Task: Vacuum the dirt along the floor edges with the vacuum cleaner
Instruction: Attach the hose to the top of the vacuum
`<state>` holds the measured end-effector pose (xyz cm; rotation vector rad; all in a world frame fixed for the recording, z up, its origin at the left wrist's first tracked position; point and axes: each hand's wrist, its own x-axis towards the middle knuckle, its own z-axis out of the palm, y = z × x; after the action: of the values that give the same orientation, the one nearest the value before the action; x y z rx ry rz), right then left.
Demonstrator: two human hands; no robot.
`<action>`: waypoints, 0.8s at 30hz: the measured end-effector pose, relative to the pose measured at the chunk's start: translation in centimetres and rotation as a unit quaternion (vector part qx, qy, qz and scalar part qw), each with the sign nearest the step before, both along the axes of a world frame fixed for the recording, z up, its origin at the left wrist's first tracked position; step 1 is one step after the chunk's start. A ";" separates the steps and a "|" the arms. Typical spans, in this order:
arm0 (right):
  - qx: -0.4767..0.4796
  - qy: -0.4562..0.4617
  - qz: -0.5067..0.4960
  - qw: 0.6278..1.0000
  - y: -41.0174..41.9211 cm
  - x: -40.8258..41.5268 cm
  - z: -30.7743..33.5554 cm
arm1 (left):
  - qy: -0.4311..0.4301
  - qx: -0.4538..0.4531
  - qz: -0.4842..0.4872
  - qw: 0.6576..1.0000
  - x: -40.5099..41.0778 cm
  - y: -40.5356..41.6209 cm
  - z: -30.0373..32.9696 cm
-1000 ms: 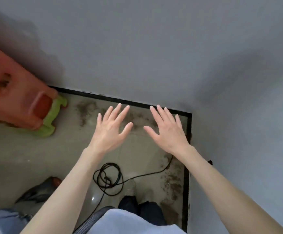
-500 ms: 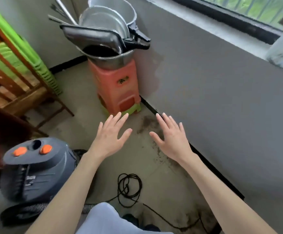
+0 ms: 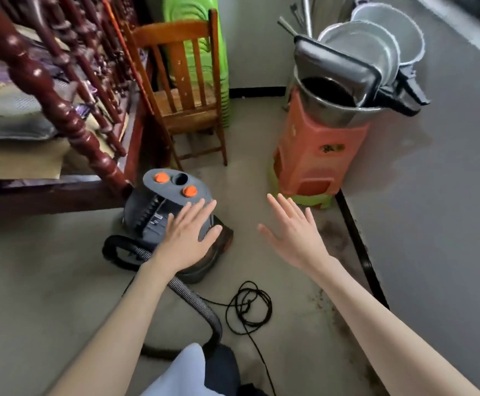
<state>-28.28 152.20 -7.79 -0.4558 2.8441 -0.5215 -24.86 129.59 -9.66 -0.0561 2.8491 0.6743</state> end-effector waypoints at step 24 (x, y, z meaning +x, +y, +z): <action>-0.083 -0.200 -0.116 0.969 -23.8 -18.1 -20.5 | -0.109 -0.074 -0.012 0.991 -15.8 -21.9 -21.8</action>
<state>-46.39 128.44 -28.33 -0.0295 2.4823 -0.7977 -40.61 107.73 -31.47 -0.1103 2.6787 0.4226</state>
